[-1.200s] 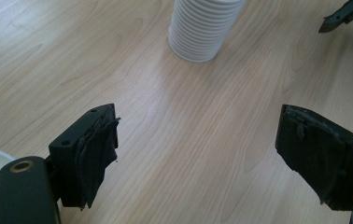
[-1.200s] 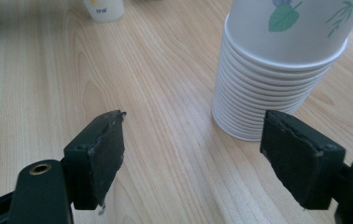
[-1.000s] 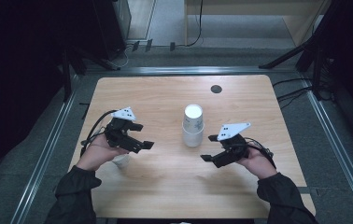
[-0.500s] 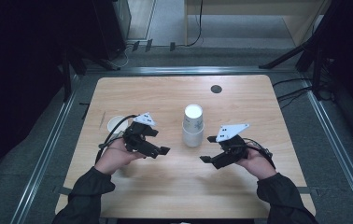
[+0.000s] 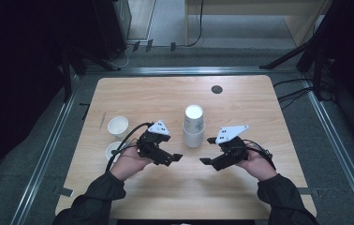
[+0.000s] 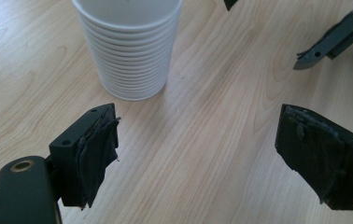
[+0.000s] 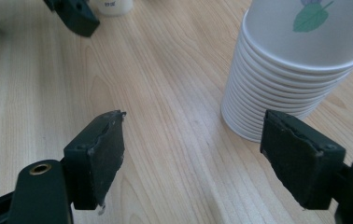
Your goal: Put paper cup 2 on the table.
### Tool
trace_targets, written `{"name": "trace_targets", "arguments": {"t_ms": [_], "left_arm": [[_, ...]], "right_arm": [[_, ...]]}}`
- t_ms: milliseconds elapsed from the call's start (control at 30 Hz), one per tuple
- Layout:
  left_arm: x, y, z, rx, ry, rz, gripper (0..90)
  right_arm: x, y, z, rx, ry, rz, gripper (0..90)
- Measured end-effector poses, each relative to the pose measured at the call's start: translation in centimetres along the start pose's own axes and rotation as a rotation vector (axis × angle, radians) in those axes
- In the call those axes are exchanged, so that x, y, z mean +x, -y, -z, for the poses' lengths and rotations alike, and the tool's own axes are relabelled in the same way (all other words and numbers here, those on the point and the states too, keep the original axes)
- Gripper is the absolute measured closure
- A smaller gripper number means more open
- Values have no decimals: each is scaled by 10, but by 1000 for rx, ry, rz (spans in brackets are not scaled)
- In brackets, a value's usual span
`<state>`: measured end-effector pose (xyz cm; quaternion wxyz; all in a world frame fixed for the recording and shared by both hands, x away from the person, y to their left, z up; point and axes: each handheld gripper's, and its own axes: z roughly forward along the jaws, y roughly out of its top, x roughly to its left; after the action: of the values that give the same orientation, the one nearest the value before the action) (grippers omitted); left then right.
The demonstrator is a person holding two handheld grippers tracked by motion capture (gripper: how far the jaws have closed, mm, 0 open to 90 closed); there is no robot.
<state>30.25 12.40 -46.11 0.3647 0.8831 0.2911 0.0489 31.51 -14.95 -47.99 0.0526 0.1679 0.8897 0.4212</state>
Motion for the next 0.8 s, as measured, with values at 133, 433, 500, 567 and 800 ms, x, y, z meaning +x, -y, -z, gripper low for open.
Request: {"name": "trace_targets", "arguments": {"t_ms": [133,433,500,567,800], "left_arm": [[-3,1,-6,16,-2,-4,134],[-2,7,-12,37,-7,-3,136],[-3,10,-13,31,-28,-8,136],[-3,10,-14,38,-23,-8,136],[-4,12,-17,43,-46,-27,136]], "right_arm": [[1,0,0,6,-3,2,224],[2,0,-1,11,-5,12,224],[2,0,-2,14,-5,15,224],[3,0,-2,15,-7,14,225],[3,0,-2,16,-5,19,224]]}}
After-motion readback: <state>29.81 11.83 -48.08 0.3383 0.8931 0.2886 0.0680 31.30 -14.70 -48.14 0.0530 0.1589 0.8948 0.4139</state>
